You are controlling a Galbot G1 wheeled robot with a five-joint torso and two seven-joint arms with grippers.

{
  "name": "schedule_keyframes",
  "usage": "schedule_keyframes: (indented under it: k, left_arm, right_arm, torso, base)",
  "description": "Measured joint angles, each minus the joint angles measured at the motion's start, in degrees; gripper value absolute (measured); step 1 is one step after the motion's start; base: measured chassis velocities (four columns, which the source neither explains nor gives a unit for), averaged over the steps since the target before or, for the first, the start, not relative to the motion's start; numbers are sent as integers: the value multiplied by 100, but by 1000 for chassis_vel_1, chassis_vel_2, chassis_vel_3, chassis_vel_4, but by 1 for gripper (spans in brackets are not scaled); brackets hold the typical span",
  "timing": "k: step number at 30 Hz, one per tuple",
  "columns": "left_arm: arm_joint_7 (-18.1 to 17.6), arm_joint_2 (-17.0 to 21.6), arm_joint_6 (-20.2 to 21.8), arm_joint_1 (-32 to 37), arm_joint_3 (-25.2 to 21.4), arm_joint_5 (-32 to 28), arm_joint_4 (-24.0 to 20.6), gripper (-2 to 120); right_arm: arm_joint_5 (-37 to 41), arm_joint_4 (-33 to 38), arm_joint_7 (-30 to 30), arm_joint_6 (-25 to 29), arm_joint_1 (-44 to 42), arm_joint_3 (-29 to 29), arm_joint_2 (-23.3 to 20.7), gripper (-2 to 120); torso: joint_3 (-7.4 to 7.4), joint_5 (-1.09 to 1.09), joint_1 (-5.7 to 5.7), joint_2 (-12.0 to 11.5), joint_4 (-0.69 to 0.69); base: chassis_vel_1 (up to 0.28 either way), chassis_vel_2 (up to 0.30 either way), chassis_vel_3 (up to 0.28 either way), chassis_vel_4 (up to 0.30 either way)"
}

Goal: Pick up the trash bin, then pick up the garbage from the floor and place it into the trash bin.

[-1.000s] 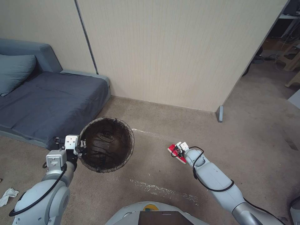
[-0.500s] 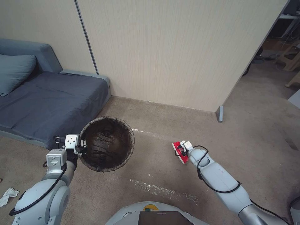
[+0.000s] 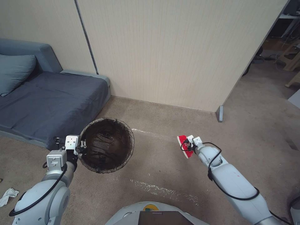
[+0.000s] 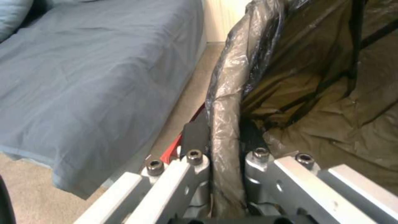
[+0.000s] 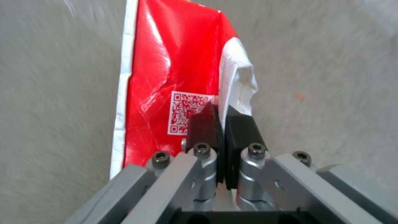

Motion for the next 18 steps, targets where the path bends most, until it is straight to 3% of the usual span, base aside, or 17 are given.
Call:
schedule_keyframes:
  k: [10,18]
  left_arm:
    - [29,6,0,59,32,51,0,4]
    - [39,-21,0,34,87,91,0,4]
  right_arm:
    - [1350,2330,201,-290,-960,1007,-538,0]
    - [2431,3830,531,-451,-558,979,-978,0]
  torso:
    - [0,1,0,0,-2]
    - [0,0,0,0,0]
  base:
    - [0,0,0,0]
    - [0,0,0,0]
